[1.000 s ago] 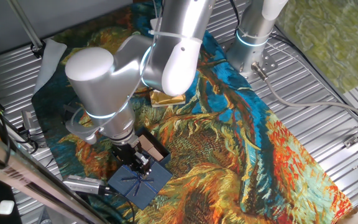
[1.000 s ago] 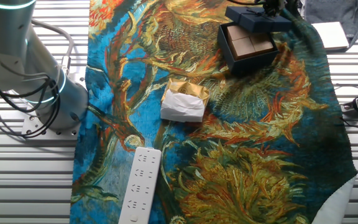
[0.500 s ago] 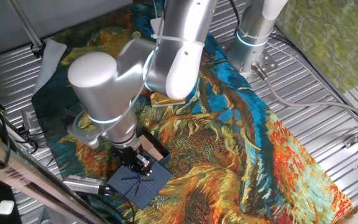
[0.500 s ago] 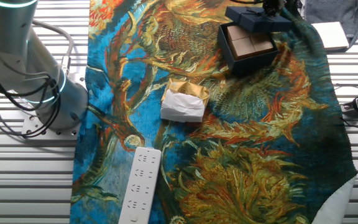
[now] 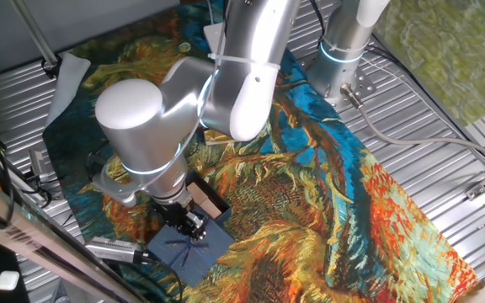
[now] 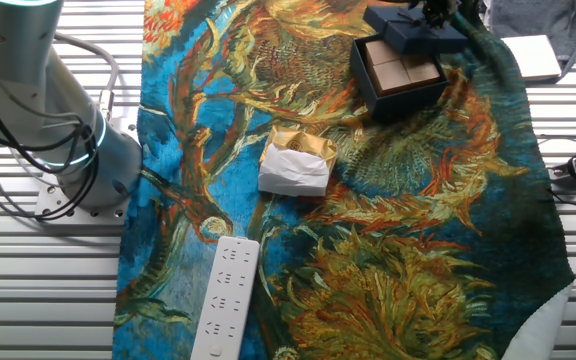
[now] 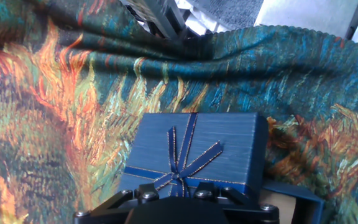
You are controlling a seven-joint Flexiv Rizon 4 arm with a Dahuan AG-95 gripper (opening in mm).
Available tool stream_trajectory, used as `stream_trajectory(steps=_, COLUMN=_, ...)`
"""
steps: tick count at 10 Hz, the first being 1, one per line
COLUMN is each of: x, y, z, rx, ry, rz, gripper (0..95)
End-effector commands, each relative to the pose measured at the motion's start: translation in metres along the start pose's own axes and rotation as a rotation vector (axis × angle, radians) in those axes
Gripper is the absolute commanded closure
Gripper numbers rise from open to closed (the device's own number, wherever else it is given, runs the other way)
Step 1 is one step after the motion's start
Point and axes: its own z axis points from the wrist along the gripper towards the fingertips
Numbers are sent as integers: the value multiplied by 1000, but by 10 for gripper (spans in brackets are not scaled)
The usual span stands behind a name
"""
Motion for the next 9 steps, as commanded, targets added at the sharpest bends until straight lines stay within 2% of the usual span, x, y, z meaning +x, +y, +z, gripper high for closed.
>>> stream_trajectory(steps=1, x=1, y=0, z=0, rx=0, ry=0, rz=-1, gripper=570)
stream_trajectory(steps=3, x=1, y=0, z=0, rx=0, ry=0, rz=-3, gripper=570)
stream_trajectory(steps=4, x=1, y=0, z=0, rx=0, ry=0, rz=-3, gripper=760)
stream_trajectory(steps=9, x=3, y=0, z=2, rx=3, ry=0, rz=-4, gripper=760)
